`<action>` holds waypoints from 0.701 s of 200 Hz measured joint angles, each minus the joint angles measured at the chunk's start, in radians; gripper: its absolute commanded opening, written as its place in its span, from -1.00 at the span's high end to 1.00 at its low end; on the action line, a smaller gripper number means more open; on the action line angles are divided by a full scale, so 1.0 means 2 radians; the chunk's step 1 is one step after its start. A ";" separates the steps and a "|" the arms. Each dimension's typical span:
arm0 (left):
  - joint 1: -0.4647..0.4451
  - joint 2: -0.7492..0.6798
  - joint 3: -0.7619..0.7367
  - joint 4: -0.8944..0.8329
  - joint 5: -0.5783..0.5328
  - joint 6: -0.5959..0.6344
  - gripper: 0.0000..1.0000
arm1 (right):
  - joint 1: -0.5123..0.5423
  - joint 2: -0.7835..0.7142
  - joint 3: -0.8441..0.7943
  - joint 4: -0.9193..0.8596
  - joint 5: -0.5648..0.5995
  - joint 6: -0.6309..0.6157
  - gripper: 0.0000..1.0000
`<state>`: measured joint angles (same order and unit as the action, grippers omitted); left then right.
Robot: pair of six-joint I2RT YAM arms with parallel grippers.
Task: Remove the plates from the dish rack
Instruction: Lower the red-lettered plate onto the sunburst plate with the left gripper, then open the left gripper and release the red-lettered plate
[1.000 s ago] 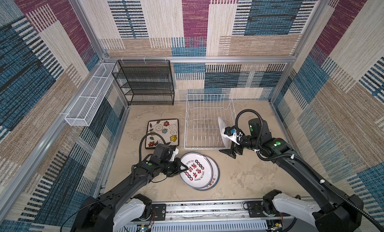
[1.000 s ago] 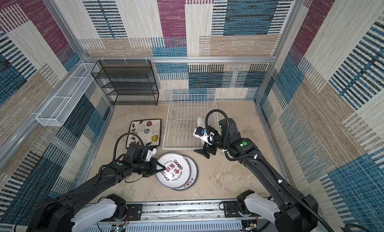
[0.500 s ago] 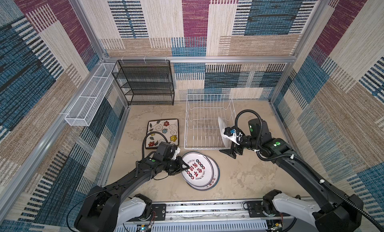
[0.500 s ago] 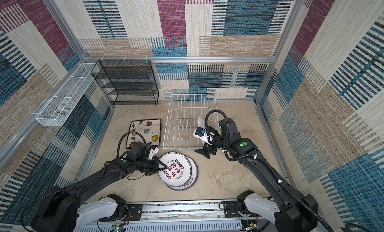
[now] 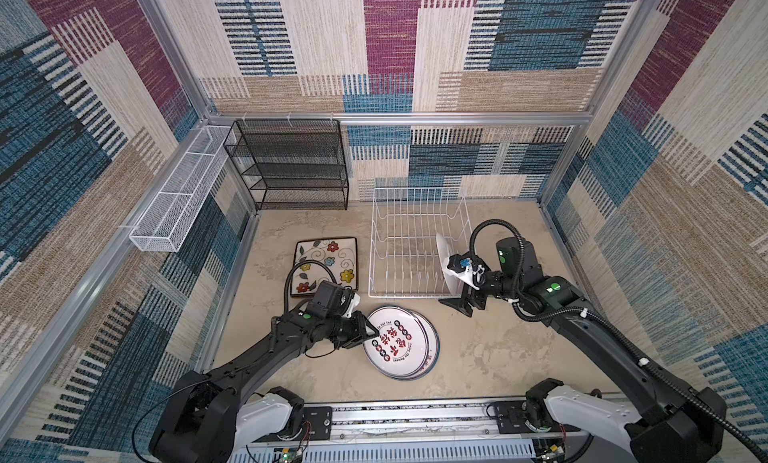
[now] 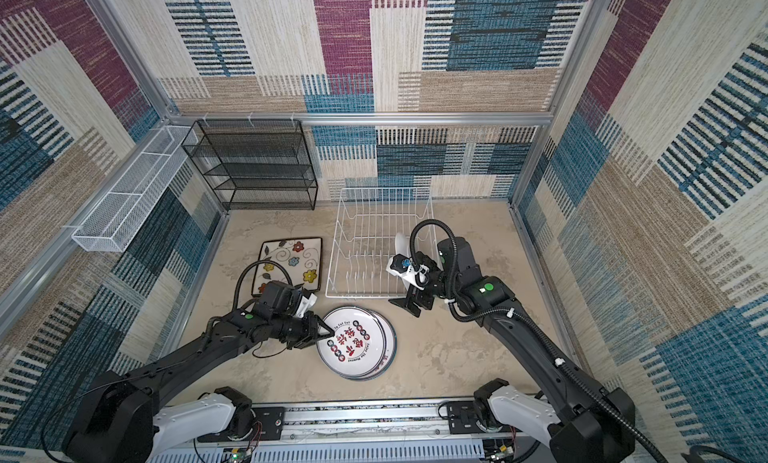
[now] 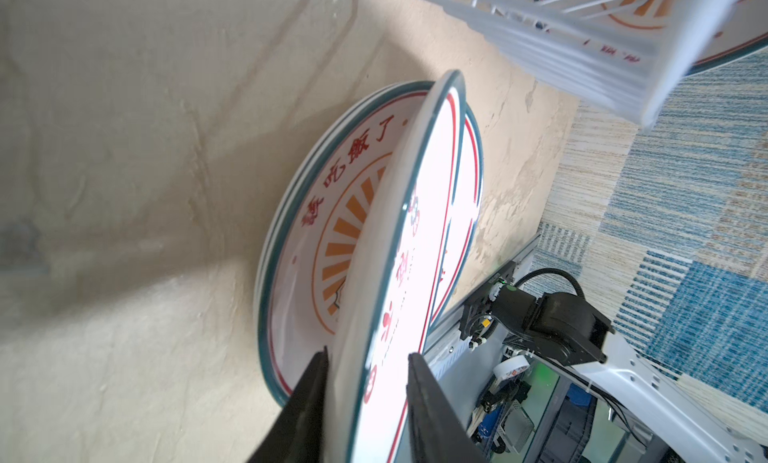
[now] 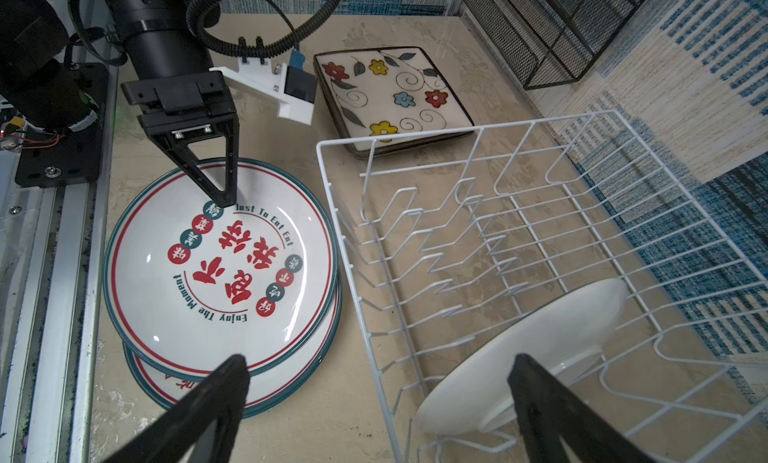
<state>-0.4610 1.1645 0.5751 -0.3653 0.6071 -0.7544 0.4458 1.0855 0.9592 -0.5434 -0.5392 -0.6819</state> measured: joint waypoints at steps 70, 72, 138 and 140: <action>-0.001 0.002 0.013 -0.035 -0.018 0.021 0.04 | 0.000 -0.001 -0.003 0.000 0.000 0.000 -1.00; -0.001 0.002 0.014 -0.036 -0.019 0.021 0.03 | 0.000 -0.001 -0.003 0.000 0.000 0.000 -1.00; -0.001 -0.002 0.035 -0.083 -0.046 0.035 -0.14 | 0.000 0.000 -0.003 0.000 0.000 0.000 -1.00; -0.001 -0.002 0.035 -0.084 -0.047 0.035 -0.14 | 0.000 0.000 -0.003 0.000 0.000 0.000 -1.00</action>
<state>-0.4629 1.1599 0.6456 -0.5335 0.5121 -0.6842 0.4458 1.0855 0.9524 -0.5426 -0.5388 -0.6819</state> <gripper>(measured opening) 0.568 0.998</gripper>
